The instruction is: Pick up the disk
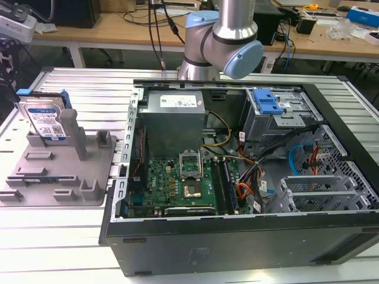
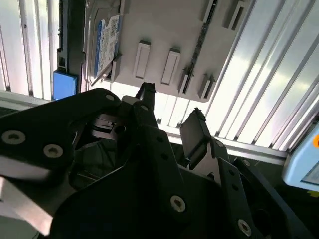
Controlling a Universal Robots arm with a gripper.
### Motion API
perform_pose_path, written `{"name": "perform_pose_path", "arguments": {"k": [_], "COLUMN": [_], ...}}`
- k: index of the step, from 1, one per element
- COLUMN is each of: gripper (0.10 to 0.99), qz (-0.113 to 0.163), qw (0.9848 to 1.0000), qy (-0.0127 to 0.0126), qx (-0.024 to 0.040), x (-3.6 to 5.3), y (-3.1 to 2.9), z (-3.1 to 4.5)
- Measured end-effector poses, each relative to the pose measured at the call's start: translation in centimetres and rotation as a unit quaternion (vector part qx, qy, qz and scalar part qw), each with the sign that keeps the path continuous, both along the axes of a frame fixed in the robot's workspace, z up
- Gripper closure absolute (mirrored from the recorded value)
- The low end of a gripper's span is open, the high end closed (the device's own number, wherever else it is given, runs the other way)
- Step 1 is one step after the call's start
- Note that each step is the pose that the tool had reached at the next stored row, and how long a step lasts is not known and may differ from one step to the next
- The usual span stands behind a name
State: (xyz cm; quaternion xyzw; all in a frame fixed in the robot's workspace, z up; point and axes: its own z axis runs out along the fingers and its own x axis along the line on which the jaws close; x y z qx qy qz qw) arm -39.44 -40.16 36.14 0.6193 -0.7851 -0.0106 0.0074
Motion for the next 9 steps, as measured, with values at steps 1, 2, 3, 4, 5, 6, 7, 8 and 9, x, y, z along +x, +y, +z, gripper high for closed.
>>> {"name": "perform_pose_path", "arguments": {"k": [1, 2, 3, 4, 5, 6, 7, 8, 9], "gripper": [0.604, 0.604, 0.604, 0.604, 0.604, 0.604, 0.604, 0.604, 0.604], "qz": [0.02, 0.037, 0.049, 0.057, 0.072, 0.081, 0.087, 0.09, 0.09], "qw": [0.9998, 0.9993, 0.9988, 0.9984, 0.9974, 0.9967, 0.9962, 0.996, 0.996], "qy": [-0.0006, -0.0011, -0.0015, -0.0017, -0.0023, -0.0026, -0.0028, -0.0028, -0.0028], "qx": [-0.0002, -0.0005, -0.0006, -0.0007, -0.001, -0.0011, -0.0018, -0.0021, -0.0021], "x": [0.0, 0.0, 0.0, 0.0, 0.0, 0.0, 0.0, 0.0, 0.0], "y": [0.0, 0.0, 0.0, 0.0, 0.0, 0.0, 0.0, 0.0, 0.0], "z": [-0.04, -0.08, -0.11, -0.13, -0.18, -0.2, -0.21, -0.21, -0.21]}}
